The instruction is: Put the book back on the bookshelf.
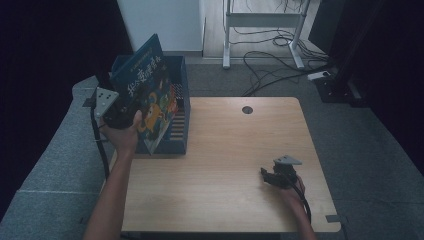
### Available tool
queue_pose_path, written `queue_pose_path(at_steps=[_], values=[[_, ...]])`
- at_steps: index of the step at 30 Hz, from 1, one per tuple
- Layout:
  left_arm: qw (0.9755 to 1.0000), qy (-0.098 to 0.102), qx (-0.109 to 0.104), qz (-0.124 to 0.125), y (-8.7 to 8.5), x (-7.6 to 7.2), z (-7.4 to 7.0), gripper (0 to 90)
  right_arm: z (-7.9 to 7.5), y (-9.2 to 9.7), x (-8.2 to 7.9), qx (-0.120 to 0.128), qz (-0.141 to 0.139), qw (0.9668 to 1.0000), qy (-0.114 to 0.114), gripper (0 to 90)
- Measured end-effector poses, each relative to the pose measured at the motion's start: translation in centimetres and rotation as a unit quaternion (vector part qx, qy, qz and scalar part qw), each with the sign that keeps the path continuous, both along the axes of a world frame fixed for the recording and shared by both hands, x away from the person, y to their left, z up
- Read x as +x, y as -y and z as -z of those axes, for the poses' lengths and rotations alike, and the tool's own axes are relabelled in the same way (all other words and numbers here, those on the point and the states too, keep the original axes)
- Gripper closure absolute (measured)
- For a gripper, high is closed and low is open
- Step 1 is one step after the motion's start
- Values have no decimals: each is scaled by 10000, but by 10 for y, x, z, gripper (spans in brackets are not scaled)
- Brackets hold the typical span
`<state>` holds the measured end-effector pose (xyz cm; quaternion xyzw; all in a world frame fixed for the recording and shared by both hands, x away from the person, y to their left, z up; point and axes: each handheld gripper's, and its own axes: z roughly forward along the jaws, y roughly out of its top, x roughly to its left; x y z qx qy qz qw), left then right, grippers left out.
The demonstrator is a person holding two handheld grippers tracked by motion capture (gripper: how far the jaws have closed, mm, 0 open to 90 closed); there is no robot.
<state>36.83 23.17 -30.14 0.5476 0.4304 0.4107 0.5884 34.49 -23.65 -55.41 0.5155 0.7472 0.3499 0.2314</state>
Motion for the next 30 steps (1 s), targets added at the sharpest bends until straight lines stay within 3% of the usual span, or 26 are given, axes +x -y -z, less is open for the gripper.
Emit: queue_pose_path(at_steps=[3,7,15,30], values=[[10000,16,44,-74,3,4,3,821,0,0,0,5,6,10000,-2,337],[9999,-65,-67,-80,3,12,7,821,0,0,0,-3,8,10000,-2,337],[9997,-224,1,-116,5,26,15,821,0,0,0,5,17,10000,-1,337],[9995,-251,-99,-144,17,50,21,820,0,0,0,14,19,10000,-1,338]])
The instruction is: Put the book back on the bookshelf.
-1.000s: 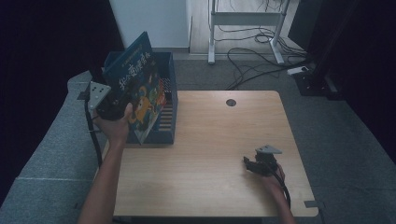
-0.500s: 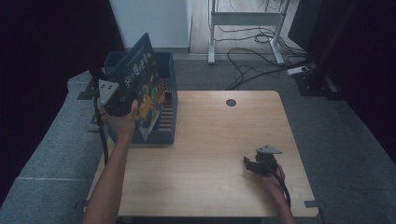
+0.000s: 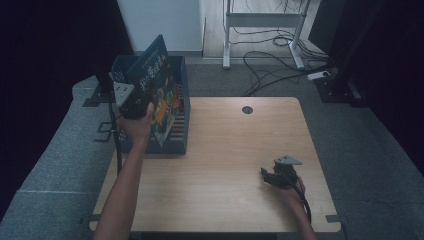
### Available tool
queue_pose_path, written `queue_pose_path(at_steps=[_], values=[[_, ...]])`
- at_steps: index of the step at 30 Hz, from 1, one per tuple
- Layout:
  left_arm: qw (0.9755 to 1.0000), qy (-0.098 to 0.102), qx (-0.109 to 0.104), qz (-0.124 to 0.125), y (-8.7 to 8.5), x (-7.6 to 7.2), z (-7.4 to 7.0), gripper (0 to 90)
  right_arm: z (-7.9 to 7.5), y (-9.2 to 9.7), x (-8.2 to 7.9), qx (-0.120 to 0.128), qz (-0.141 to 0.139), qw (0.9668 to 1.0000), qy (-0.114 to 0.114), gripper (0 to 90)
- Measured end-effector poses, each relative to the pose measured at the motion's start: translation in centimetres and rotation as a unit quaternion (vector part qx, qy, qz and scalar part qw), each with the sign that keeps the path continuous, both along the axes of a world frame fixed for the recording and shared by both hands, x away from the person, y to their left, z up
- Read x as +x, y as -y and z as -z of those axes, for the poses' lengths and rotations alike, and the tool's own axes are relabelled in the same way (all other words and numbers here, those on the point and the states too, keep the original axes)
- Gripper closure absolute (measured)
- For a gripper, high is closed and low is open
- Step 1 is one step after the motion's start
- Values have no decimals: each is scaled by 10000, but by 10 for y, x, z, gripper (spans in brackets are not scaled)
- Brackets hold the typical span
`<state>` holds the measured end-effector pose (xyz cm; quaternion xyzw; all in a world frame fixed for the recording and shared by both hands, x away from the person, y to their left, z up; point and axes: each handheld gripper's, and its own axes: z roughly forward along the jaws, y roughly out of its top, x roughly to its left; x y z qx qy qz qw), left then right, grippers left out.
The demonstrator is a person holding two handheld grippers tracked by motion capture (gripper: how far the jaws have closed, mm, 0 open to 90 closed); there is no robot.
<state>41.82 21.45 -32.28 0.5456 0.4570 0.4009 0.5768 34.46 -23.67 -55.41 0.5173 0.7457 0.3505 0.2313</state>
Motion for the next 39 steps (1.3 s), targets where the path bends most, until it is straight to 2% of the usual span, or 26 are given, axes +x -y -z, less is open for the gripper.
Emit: queue_pose_path(at_steps=[11,18,25,39], values=[[10000,74,-11,-30,13,16,5,820,0,0,0,-4,0,10000,3,338],[9998,137,29,-160,17,26,11,821,0,0,0,-21,-3,10000,16,338],[9989,206,206,-356,25,31,17,822,0,0,0,-21,-10,10000,14,338],[9987,287,163,-385,39,37,33,821,0,0,0,-20,0,10000,13,339]])
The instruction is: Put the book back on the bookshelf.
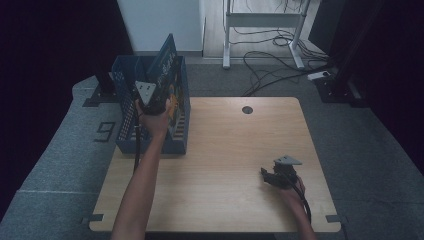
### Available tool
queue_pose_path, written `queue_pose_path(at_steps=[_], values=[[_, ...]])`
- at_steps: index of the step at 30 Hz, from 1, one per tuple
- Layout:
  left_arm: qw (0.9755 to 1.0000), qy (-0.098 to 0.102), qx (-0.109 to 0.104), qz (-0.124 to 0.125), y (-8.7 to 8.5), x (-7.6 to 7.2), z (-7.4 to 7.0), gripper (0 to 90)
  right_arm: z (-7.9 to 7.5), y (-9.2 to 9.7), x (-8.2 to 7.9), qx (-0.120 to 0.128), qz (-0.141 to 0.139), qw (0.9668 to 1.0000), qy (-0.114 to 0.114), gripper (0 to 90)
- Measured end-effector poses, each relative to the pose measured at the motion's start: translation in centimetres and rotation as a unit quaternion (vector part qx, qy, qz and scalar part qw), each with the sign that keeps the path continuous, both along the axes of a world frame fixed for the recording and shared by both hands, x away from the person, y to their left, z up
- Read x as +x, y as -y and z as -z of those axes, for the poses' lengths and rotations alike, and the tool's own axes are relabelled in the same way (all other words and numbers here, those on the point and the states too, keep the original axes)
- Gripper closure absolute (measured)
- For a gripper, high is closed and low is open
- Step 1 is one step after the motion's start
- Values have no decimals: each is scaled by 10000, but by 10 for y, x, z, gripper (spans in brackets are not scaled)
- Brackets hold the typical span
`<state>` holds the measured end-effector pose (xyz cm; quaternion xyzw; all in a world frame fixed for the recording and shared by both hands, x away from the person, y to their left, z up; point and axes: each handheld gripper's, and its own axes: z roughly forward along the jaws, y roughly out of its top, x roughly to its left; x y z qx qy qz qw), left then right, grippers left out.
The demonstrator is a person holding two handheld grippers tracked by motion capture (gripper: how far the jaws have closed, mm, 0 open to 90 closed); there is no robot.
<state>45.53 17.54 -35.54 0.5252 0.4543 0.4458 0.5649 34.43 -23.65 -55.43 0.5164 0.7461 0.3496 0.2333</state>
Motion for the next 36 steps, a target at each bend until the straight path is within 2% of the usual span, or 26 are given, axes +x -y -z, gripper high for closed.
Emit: queue_pose_path(at_steps=[5,9,17,20,30,33,36], values=[[9999,117,55,-68,5,-1,0,822,0,0,0,0,2,10000,0,339],[9999,108,78,-59,6,0,0,821,0,0,0,0,7,10000,1,339],[9998,-108,145,-86,9,9,12,820,0,0,0,-3,8,10000,-3,339],[9995,-147,242,-112,12,13,17,820,0,0,0,-1,5,10000,3,339],[9983,-470,340,-92,19,18,43,817,0,0,0,-1,7,10000,-2,340],[9982,-460,361,-111,19,16,52,816,0,0,0,0,5,10000,0,341],[9980,-433,447,-102,22,12,55,812,0,0,-1,-1,3,10000,0,342]])
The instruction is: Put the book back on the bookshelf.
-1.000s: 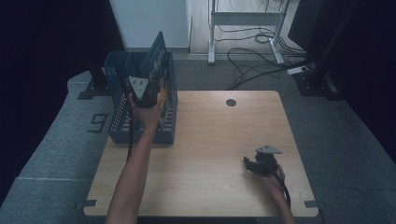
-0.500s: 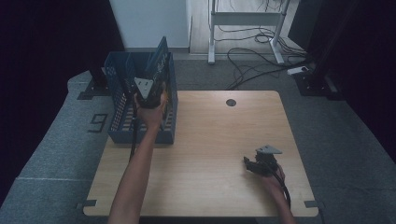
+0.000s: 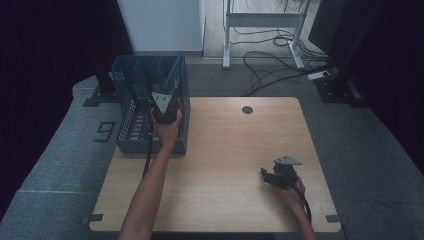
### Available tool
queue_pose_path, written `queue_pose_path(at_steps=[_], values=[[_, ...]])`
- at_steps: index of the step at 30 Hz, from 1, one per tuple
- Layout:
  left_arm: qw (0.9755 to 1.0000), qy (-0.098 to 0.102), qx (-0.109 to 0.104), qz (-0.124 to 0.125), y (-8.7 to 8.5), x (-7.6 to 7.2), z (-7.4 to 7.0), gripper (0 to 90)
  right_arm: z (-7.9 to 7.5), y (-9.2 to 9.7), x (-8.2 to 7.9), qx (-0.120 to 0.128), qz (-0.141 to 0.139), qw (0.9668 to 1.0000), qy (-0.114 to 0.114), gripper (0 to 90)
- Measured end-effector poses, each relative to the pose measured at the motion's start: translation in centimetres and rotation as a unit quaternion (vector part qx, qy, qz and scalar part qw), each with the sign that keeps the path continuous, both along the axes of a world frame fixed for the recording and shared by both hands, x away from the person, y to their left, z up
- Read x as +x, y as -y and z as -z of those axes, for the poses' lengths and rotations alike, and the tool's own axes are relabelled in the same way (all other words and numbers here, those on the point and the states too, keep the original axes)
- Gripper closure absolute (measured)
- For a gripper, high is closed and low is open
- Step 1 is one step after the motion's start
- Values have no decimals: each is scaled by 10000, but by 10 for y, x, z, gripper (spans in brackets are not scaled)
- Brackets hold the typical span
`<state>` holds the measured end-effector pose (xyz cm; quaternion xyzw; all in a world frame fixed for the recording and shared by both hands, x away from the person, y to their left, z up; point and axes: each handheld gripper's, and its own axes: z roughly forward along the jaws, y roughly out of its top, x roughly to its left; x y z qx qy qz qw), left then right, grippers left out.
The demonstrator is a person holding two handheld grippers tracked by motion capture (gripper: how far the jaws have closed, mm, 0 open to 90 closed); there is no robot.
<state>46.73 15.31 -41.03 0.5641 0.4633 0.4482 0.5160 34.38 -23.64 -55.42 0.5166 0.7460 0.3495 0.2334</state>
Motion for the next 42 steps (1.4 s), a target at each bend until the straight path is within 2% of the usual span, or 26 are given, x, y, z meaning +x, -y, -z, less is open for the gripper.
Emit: queue_pose_path(at_steps=[7,12,17,21,25,30,33,38,40,42], values=[[9999,26,108,80,6,-9,11,778,0,0,0,5,8,10000,-3,344],[9999,7,117,115,6,-10,11,764,0,0,-1,6,13,10000,0,345],[9996,-48,155,252,4,-11,10,728,0,0,-1,6,11,10000,0,345],[9989,-188,70,430,2,-12,9,640,0,0,-1,7,12,10000,0,345],[9967,-415,-56,690,-2,-12,7,506,0,0,-1,5,19,10000,4,345],[9957,-505,-190,758,-6,-15,4,408,0,0,-1,4,17,10000,1,345],[9947,-546,-158,854,-7,-18,2,367,0,0,-1,2,16,10000,-1,345],[9950,-560,-134,819,-12,-20,0,355,0,0,-1,0,17,10000,1,345],[9971,-505,-53,564,-14,-20,0,448,0,0,-1,2,18,10000,0,345],[9980,-473,-38,417,-16,-19,0,620,0,0,-1,3,19,10000,1,345]])
